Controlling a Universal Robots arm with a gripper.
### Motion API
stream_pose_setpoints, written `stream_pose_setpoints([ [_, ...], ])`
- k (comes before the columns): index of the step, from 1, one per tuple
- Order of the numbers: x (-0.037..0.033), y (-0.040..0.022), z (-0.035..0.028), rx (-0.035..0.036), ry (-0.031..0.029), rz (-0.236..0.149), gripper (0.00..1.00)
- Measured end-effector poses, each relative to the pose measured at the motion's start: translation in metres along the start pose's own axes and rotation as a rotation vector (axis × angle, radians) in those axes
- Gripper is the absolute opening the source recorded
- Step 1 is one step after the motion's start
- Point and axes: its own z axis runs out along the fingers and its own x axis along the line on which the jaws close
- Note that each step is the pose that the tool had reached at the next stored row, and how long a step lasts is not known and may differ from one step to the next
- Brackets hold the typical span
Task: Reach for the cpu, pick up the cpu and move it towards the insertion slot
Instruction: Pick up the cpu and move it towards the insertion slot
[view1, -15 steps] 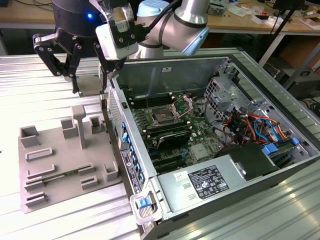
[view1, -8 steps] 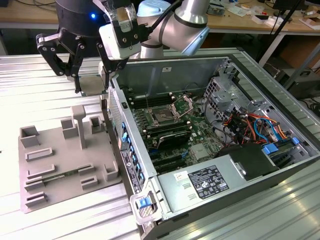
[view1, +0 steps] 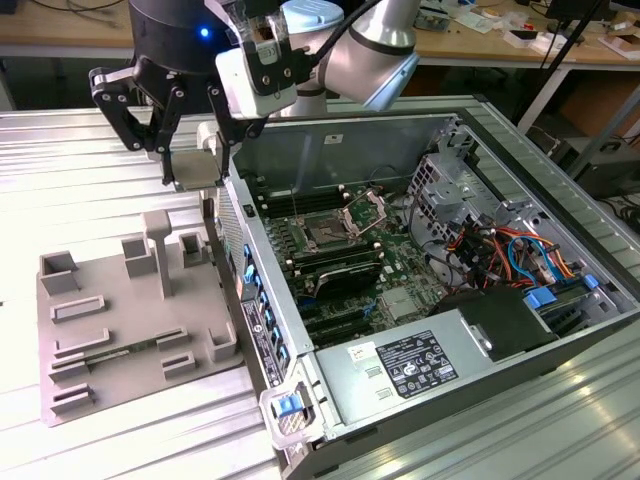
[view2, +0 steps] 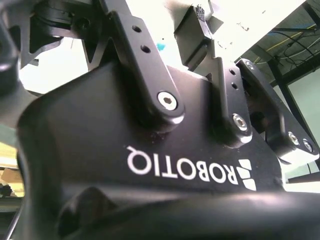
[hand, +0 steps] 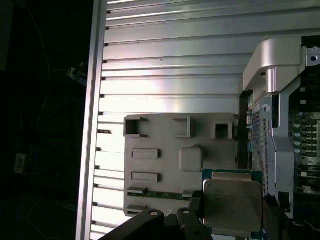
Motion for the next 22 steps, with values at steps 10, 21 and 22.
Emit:
stream_pose_setpoints([
  [10, -0.0087, -0.0005, 0.0001, 0.0000, 0.0000, 0.000, 0.54],
  [21, -0.0171, -0.0009, 0.0002, 0.0000, 0.0000, 0.000, 0.54],
  [22, -0.0180, -0.0010, 0.0002, 0.0000, 0.0000, 0.000, 0.54],
])
